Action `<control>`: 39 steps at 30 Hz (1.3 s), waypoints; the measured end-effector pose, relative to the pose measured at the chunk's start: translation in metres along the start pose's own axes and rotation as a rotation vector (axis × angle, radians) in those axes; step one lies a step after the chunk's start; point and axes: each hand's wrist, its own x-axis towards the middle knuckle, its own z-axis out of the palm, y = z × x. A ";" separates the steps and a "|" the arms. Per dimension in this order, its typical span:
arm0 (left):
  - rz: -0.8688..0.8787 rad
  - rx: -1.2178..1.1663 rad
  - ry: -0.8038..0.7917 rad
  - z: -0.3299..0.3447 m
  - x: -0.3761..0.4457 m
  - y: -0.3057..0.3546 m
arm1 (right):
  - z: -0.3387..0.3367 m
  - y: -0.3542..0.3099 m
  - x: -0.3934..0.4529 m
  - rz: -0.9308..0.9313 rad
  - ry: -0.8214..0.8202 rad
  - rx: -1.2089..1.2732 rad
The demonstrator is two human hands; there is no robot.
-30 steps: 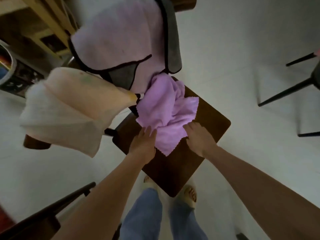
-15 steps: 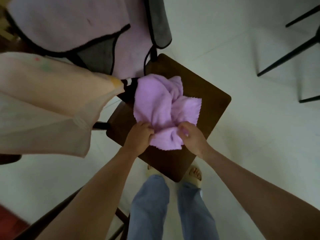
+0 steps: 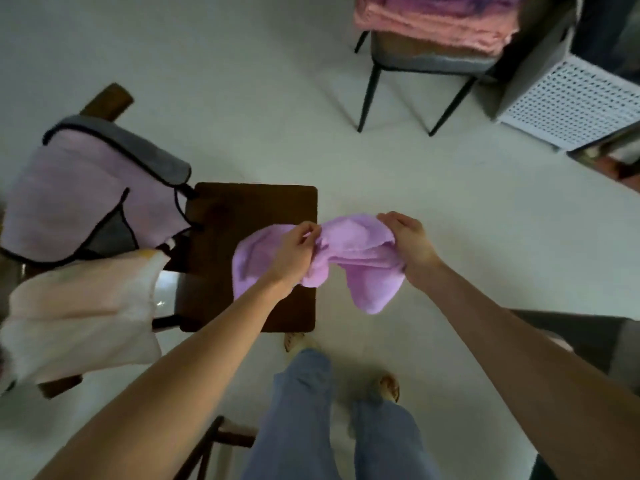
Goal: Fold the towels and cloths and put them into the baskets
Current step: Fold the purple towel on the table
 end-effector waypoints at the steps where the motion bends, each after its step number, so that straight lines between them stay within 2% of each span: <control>1: -0.020 -0.023 -0.059 0.016 -0.007 0.015 | -0.022 0.003 -0.014 0.006 0.001 -0.029; 4: -0.093 -0.074 -0.240 0.069 -0.034 0.050 | -0.083 0.022 -0.062 0.072 -0.042 -0.126; 7: -0.202 0.066 -0.415 0.130 -0.075 0.072 | -0.146 0.057 -0.121 0.206 -0.064 -0.097; 9: -0.074 0.172 -0.490 0.181 -0.098 0.075 | -0.188 0.082 -0.160 0.238 0.040 0.052; 12: 0.052 0.227 -0.594 0.260 -0.150 0.082 | -0.248 0.122 -0.226 0.100 0.128 0.290; 15: 0.094 0.279 -0.641 0.327 -0.199 0.080 | -0.282 0.154 -0.286 0.036 0.181 0.298; 18: 0.153 0.360 -0.718 0.389 -0.251 0.074 | -0.314 0.194 -0.338 -0.008 0.377 0.318; 21: 0.216 0.405 -0.848 0.433 -0.294 0.071 | -0.346 0.224 -0.385 -0.020 0.569 0.598; 26: 0.388 0.950 -1.190 0.465 -0.325 0.070 | -0.370 0.263 -0.431 -0.028 0.788 0.811; 30: 0.589 1.508 -1.296 0.495 -0.333 0.060 | -0.385 0.298 -0.460 0.087 1.134 0.919; 32: 0.600 1.692 -1.310 0.504 -0.330 0.059 | -0.390 0.314 -0.477 0.167 1.298 0.911; 35: 0.562 1.647 -1.385 0.520 -0.323 0.067 | -0.391 0.333 -0.503 0.294 1.421 0.804; 37: 0.596 1.478 -1.386 0.536 -0.329 0.083 | -0.392 0.336 -0.517 0.370 1.410 0.728; 39: 0.582 1.262 -1.365 0.551 -0.342 0.096 | -0.395 0.334 -0.524 0.359 1.383 0.703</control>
